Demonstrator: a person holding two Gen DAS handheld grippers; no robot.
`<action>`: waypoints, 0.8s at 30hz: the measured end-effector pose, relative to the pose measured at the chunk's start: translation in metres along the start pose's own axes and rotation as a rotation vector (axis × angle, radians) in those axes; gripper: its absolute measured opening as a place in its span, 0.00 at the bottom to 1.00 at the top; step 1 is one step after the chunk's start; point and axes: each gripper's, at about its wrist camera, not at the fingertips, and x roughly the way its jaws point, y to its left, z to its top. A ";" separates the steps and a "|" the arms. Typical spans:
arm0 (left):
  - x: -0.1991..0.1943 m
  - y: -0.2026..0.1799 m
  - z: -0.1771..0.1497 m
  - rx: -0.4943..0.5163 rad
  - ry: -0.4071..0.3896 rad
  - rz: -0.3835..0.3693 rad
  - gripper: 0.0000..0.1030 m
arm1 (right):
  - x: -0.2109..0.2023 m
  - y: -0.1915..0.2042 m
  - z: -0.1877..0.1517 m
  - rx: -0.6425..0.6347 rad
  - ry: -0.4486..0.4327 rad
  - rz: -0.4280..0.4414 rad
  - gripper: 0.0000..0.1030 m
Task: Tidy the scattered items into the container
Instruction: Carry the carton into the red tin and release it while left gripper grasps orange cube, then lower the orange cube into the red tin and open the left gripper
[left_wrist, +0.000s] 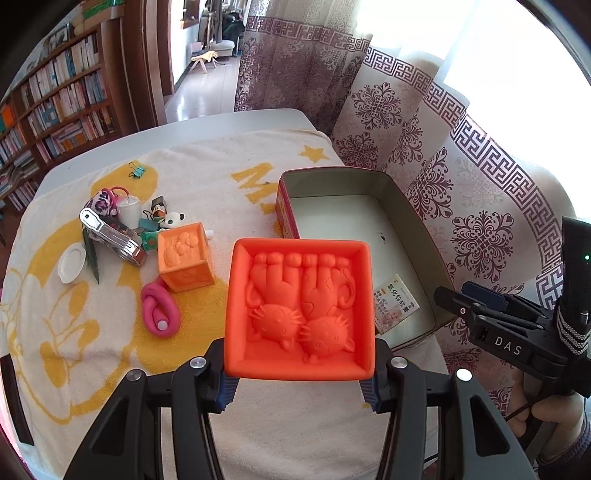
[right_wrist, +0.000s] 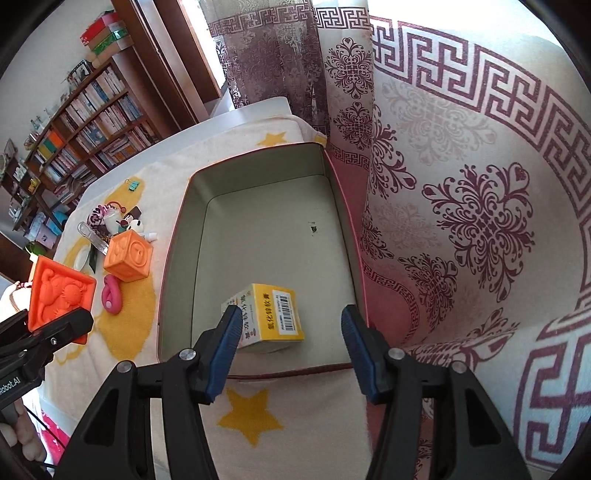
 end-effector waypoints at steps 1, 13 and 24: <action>0.001 -0.003 0.001 0.005 0.001 -0.002 0.52 | -0.001 -0.001 -0.001 -0.002 0.001 0.001 0.59; 0.031 -0.046 0.039 0.067 0.006 -0.065 0.53 | -0.010 -0.002 -0.027 -0.074 0.031 -0.003 0.59; 0.046 -0.073 0.085 0.086 -0.014 -0.101 0.56 | -0.019 0.000 -0.026 -0.120 0.001 0.003 0.68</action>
